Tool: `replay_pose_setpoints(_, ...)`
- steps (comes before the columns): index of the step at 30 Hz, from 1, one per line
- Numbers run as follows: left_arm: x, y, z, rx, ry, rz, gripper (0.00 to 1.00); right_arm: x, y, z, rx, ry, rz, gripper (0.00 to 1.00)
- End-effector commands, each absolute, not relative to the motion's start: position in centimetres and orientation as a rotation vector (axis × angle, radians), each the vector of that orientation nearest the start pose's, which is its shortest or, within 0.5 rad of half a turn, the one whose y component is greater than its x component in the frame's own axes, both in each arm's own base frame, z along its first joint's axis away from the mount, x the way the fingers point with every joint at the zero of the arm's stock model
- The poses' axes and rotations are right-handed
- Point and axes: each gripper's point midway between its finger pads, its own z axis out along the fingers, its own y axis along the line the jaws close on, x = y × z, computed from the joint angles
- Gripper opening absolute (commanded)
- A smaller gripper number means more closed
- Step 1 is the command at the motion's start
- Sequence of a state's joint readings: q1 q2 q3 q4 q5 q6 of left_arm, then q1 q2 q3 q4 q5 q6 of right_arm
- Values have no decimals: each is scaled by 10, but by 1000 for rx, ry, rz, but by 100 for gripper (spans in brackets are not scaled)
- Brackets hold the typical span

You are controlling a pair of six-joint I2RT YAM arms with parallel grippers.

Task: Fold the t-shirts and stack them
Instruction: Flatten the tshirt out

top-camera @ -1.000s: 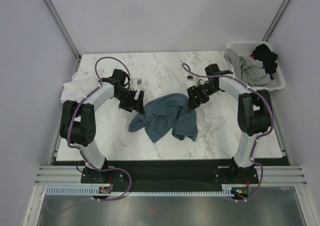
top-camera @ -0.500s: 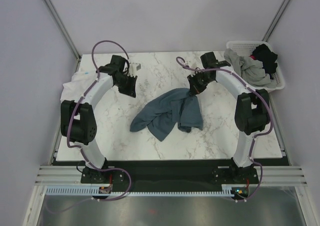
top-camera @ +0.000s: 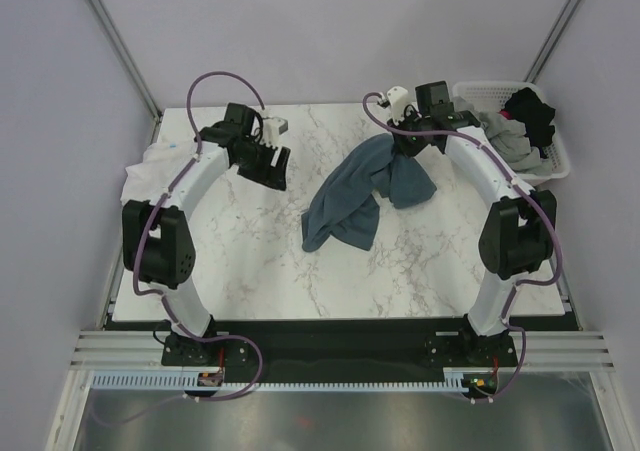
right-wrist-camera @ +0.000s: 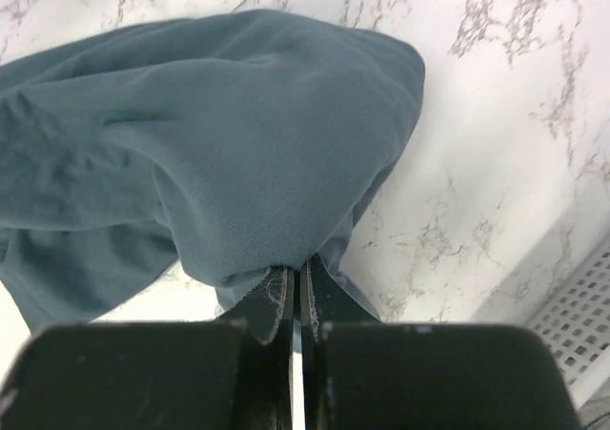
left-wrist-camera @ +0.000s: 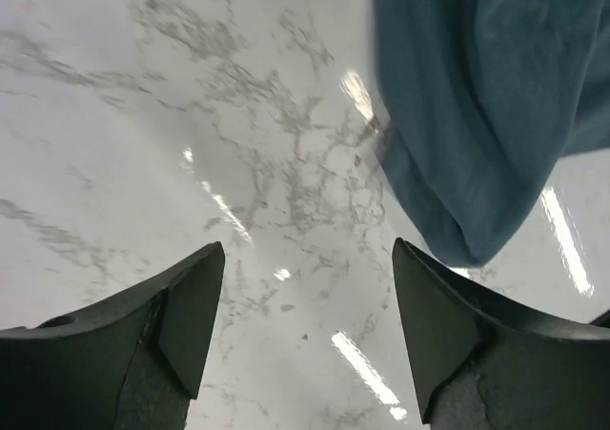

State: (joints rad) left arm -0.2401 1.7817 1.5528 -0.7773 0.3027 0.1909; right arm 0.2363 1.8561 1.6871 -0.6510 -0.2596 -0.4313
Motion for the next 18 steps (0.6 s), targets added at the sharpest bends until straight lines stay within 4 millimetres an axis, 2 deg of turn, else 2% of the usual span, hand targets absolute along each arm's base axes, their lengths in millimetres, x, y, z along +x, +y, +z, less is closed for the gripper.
replay_pose_setpoints(1,358,-173,118,739,2569,-590,81,467,144,179,-862,2186,228,0)
replay_pose_setpoints(5,336,-202,102,861,2594,-622,81,469,144,172,-855,2202,229,0)
replay_pose_setpoints(6,334,-207,95,880,2609,-627,81,471,144,172,-857,2202,228,0)
replay_pose_setpoints(7,335,-219,97,864,2598,-678,88,471,144,171,-857,2204,226,0)
replay_pose_setpoints(9,333,-232,93,903,2597,-681,87,473,144,167,-850,2215,227,0)
replay_pose_setpoints(12,331,-243,83,939,2613,-688,84,475,147,166,-847,2218,244,0)
replay_pose_setpoints(18,319,-253,61,979,2673,-700,77,477,146,162,-849,2224,239,0)
